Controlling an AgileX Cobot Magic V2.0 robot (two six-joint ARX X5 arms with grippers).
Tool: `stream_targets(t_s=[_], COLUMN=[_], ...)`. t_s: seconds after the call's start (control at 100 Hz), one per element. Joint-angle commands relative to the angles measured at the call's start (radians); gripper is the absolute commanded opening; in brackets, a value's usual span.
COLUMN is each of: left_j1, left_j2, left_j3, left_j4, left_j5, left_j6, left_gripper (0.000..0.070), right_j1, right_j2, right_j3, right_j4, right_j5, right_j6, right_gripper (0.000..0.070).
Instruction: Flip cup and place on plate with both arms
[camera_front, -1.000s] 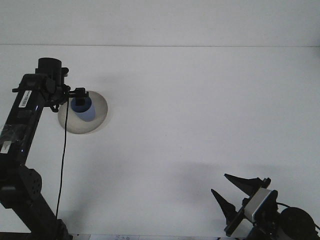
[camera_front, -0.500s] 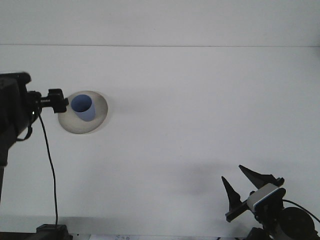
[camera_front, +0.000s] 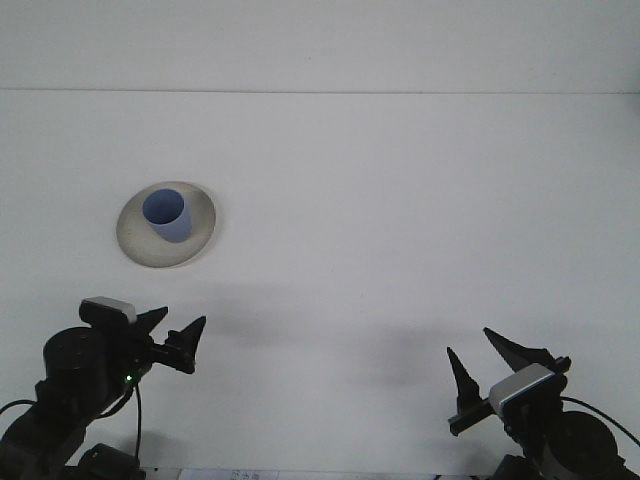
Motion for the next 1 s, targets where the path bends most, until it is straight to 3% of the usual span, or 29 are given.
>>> stream_targets(t_s=[0.0, 0.04, 0.09, 0.1, 0.12, 0.16, 0.44, 0.94, 0.99], left_j1=[-0.01, -0.01, -0.01, -0.01, -0.01, -0.01, -0.01, -0.01, -0.007], left_j2=[-0.011, -0.017, -0.017, -0.017, -0.017, -0.017, -0.04, -0.108, -0.109], left_j3=[0.002, 0.0, 0.0, 0.0, 0.0, 0.0, 0.0, 0.0, 0.0], left_j4=[0.019, 0.018, 0.018, 0.018, 0.018, 0.019, 0.03, 0.198, 0.203], left_j5=[-0.001, -0.001, -0.001, -0.001, -0.001, 0.0, 0.002, 0.002, -0.002], left_j6=[-0.024, -0.026, -0.026, -0.026, -0.026, -0.031, -0.031, -0.031, 0.009], left_gripper=[0.0486, 0.0417, 0.019, 0.0106, 0.0, 0.0023, 0.0015, 0.0015, 0.0015], right_j1=[0.009, 0.009, 0.009, 0.009, 0.009, 0.009, 0.009, 0.009, 0.009], right_j2=[0.002, 0.003, 0.003, 0.003, 0.003, 0.003, 0.003, 0.003, 0.003], right_j3=[0.002, 0.001, 0.001, 0.001, 0.001, 0.001, 0.002, 0.002, 0.002], right_j4=[0.005, 0.005, 0.006, 0.006, 0.006, 0.011, 0.023, 0.024, 0.024], right_j5=[0.003, 0.003, 0.002, 0.002, 0.002, 0.002, 0.0, 0.0, 0.0], right_j6=[0.008, 0.008, 0.01, 0.01, 0.01, 0.01, 0.014, 0.014, 0.014], right_gripper=[0.0411, 0.0331, 0.0123, 0.0041, 0.0, 0.0009, 0.0007, 0.0007, 0.0007])
